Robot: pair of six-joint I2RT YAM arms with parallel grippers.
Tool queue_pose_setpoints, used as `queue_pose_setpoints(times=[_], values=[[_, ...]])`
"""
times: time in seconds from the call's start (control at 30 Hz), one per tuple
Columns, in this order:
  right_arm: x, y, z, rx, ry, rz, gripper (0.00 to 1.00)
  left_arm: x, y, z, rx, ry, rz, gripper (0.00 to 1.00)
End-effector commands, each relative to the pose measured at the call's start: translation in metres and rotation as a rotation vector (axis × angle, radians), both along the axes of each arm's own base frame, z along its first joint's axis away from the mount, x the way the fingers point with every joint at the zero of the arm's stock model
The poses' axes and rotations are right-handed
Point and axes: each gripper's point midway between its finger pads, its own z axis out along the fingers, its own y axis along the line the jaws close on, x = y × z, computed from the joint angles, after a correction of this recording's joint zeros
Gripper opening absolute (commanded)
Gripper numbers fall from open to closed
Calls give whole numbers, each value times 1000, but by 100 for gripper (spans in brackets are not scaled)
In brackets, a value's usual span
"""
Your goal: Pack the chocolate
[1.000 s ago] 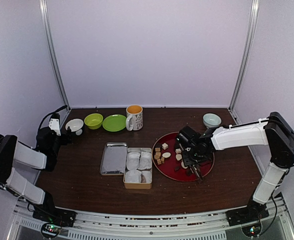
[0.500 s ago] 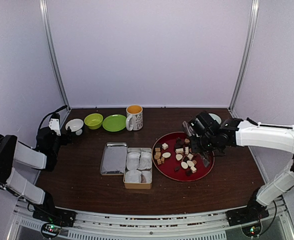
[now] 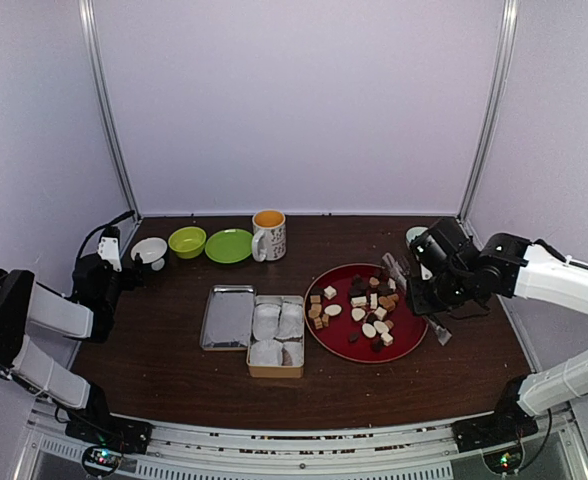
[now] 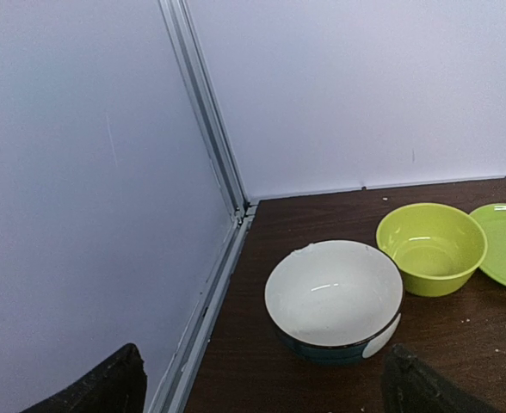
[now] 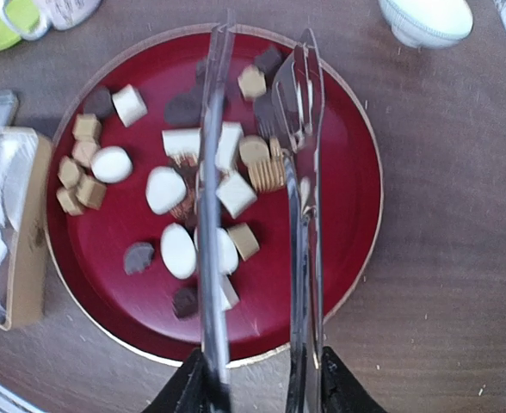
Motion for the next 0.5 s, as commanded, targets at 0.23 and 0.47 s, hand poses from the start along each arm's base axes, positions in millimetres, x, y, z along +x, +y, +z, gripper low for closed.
queue_pose_setpoints(times=[0.23, 0.47], values=[[-40, -19, -51, -10, 166, 1, 39, 1, 2, 11, -11, -52, 2, 98], [-37, -15, -60, -15, 177, 6, 42, 1, 1, 11, -11, -52, 1, 98]])
